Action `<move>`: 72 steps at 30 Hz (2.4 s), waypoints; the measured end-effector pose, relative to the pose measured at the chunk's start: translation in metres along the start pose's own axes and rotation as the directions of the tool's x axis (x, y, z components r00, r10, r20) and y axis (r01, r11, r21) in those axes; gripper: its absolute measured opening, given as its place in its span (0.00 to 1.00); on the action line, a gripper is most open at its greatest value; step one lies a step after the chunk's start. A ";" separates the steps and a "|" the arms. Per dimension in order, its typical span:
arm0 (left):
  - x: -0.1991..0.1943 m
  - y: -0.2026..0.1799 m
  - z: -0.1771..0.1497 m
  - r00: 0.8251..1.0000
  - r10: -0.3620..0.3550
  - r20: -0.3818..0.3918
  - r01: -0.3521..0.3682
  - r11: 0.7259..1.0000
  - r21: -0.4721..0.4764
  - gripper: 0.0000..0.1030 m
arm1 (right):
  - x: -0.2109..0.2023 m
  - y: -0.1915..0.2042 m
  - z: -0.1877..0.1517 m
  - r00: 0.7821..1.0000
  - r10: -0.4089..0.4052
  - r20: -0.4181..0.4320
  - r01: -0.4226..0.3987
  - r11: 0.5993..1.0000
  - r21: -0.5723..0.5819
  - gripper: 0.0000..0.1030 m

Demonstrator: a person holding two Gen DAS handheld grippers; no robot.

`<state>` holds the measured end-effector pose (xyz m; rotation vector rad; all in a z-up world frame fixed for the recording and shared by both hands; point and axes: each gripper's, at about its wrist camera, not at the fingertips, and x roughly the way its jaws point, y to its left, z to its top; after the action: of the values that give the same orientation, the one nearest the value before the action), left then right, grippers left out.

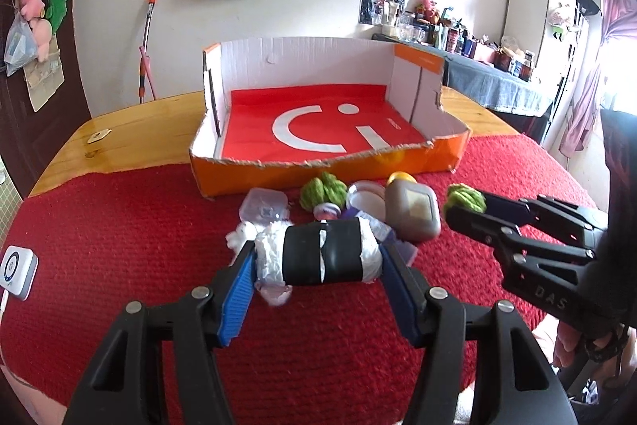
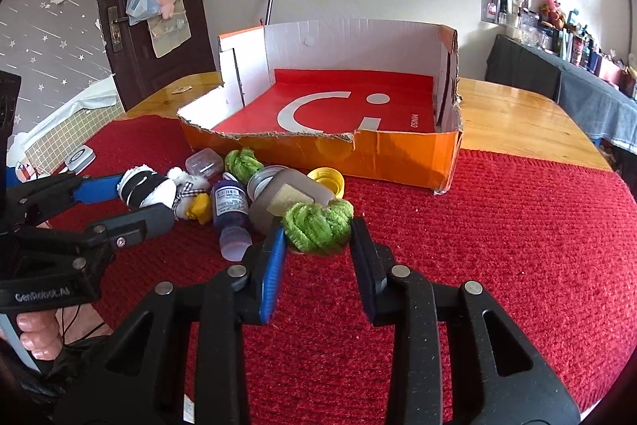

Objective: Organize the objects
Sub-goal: 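Lift the roll with the left gripper while the right gripper carries the green ball into the box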

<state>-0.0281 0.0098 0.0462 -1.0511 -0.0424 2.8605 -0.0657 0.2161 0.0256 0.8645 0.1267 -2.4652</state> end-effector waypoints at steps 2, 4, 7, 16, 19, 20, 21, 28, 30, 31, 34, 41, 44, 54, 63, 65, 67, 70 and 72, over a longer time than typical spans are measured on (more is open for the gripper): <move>0.001 0.001 0.004 1.000 0.000 0.007 0.000 1.000 0.002 0.61 | 0.000 0.001 0.002 1.000 0.002 0.001 -0.002 1.000 -0.005 0.30; 0.002 0.002 0.008 1.000 0.002 0.015 -0.002 1.000 0.008 0.61 | 0.001 0.003 0.006 1.000 0.004 0.002 -0.004 1.000 -0.011 0.30; 0.004 0.004 0.018 1.000 -0.004 0.026 0.003 1.000 0.010 0.61 | 0.002 0.004 0.010 1.000 0.012 0.002 -0.012 1.000 -0.012 0.30; 0.017 0.015 0.044 1.000 -0.018 0.023 0.018 1.000 -0.004 0.61 | 0.007 0.002 0.030 1.000 0.028 0.004 -0.028 1.000 -0.007 0.30; 0.023 0.017 0.050 0.999 -0.035 0.010 0.035 0.999 -0.008 0.61 | 0.011 0.001 0.035 0.999 0.036 0.000 -0.036 0.999 -0.003 0.30; 0.026 0.018 0.053 0.999 -0.042 0.007 0.042 0.999 -0.009 0.61 | 0.012 0.001 0.037 0.999 0.037 -0.001 -0.037 0.999 -0.002 0.30; 0.028 0.018 0.055 0.999 -0.046 0.005 0.046 0.999 -0.010 0.61 | 0.013 0.001 0.040 0.999 0.037 0.000 -0.037 0.999 -0.003 0.30; 0.042 0.023 0.072 0.999 -0.050 -0.006 0.050 0.999 -0.006 0.61 | 0.021 -0.001 0.055 0.999 0.045 0.003 -0.045 0.999 -0.006 0.30; 0.046 0.026 0.077 0.998 -0.056 -0.011 0.055 0.998 -0.013 0.61 | 0.023 -0.002 0.059 0.999 0.044 0.001 -0.044 0.999 -0.010 0.30; 0.049 0.027 0.079 0.998 -0.060 -0.015 0.059 0.998 -0.015 0.61 | 0.025 -0.002 0.061 0.999 0.044 0.000 -0.044 0.999 -0.011 0.30; 0.056 0.030 0.086 0.997 -0.070 -0.030 0.069 0.997 -0.019 0.61 | 0.028 -0.004 0.066 0.999 0.045 0.000 -0.045 0.999 -0.008 0.30; 0.070 0.032 0.101 0.998 -0.058 -0.040 0.058 0.998 0.013 0.61 | 0.037 -0.010 0.078 0.999 0.048 -0.005 -0.048 0.999 0.002 0.30; 0.073 0.032 0.108 0.998 -0.059 -0.039 0.060 0.998 0.026 0.61 | 0.042 -0.012 0.083 0.999 0.047 -0.012 -0.047 0.999 0.003 0.30; 0.091 0.035 0.132 0.996 -0.079 -0.046 0.081 0.996 0.031 0.61 | 0.060 -0.025 0.101 0.998 0.059 -0.036 -0.058 0.997 0.044 0.30; 0.119 0.037 0.142 0.992 -0.086 -0.091 0.088 0.996 0.023 0.61 | 0.077 -0.032 0.113 0.997 0.051 -0.056 -0.049 0.998 0.048 0.30; 0.127 0.037 0.143 0.991 -0.082 -0.104 0.085 0.996 0.025 0.61 | 0.082 -0.034 0.116 0.997 0.047 -0.062 -0.044 0.998 0.050 0.30; 0.133 0.038 0.144 0.990 -0.080 -0.116 0.083 0.996 0.021 0.60 | 0.087 -0.035 0.118 0.997 0.041 -0.069 -0.037 0.998 0.051 0.30; 0.143 0.044 0.147 0.986 -0.089 -0.139 0.090 0.996 0.001 0.61 | 0.096 -0.039 0.120 0.995 0.042 -0.087 -0.037 0.998 0.058 0.30; 0.149 0.047 0.147 0.984 -0.093 -0.154 0.092 0.996 -0.009 0.60 | 0.103 -0.040 0.121 0.994 0.038 -0.101 -0.032 0.998 0.058 0.30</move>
<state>-0.2401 -0.0219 0.0595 -1.2335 -0.0810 2.6889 -0.2210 0.1745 0.0561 1.0089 0.0784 -2.4027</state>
